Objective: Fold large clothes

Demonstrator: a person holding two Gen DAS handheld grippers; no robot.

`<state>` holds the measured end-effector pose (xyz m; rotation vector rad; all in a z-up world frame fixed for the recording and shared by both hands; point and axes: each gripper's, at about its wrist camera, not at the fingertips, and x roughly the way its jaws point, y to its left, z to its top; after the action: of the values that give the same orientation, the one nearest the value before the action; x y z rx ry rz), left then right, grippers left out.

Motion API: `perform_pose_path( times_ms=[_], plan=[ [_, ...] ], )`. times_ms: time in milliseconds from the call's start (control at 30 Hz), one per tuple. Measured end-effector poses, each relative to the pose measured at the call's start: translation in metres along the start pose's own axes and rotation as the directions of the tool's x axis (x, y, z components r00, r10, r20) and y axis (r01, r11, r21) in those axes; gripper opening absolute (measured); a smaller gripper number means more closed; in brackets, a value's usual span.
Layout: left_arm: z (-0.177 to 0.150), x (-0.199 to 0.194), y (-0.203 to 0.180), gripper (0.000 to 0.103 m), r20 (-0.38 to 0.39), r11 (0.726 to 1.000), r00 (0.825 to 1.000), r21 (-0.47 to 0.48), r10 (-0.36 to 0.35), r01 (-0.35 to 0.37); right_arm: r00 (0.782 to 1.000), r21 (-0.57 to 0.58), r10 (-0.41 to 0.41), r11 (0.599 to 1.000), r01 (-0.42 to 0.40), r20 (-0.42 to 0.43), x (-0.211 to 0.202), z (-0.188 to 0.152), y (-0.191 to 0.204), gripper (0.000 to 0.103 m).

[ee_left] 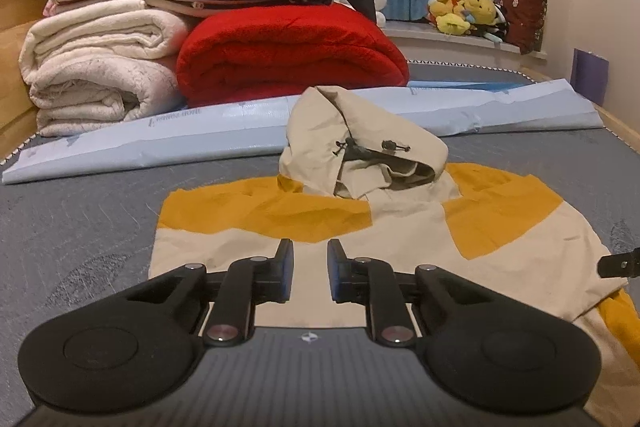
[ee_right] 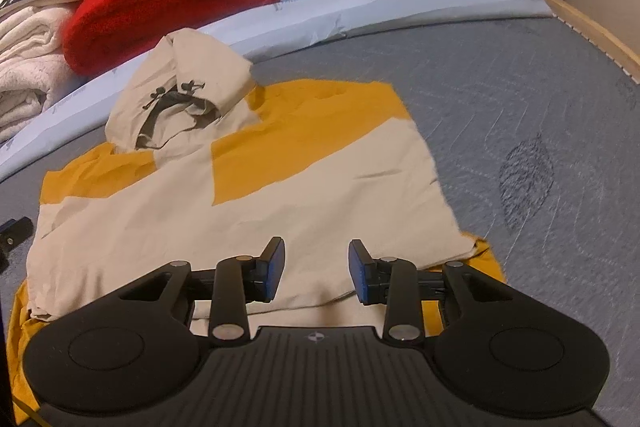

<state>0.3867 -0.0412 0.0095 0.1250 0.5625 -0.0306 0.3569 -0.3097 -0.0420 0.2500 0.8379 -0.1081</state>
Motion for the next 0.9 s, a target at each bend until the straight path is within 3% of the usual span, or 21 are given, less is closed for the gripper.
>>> perform_pose_path(
  times_ms=[500,600,667,900],
  plan=[
    [0.023,0.003,0.02,0.02,-0.015,1.0,1.0,-0.026,-0.005,0.004,0.997,0.0,0.012,1.0,-0.012,0.074,-0.015,0.029,-0.031,0.036],
    [0.038,0.004,0.033,0.02,-0.034,0.998,0.999,-0.061,-0.01,0.008,0.995,0.001,0.024,1.0,-0.024,0.101,-0.02,0.035,-0.035,0.028],
    [0.052,0.017,0.038,0.02,-0.061,0.996,0.998,-0.084,-0.017,0.011,0.993,0.005,0.021,1.0,-0.022,0.115,-0.022,0.038,-0.037,0.013],
    [0.134,0.109,0.028,0.02,-0.108,0.993,0.992,-0.103,-0.066,0.055,0.993,0.008,0.012,1.0,-0.013,0.12,-0.023,0.038,-0.041,0.009]
  ],
)
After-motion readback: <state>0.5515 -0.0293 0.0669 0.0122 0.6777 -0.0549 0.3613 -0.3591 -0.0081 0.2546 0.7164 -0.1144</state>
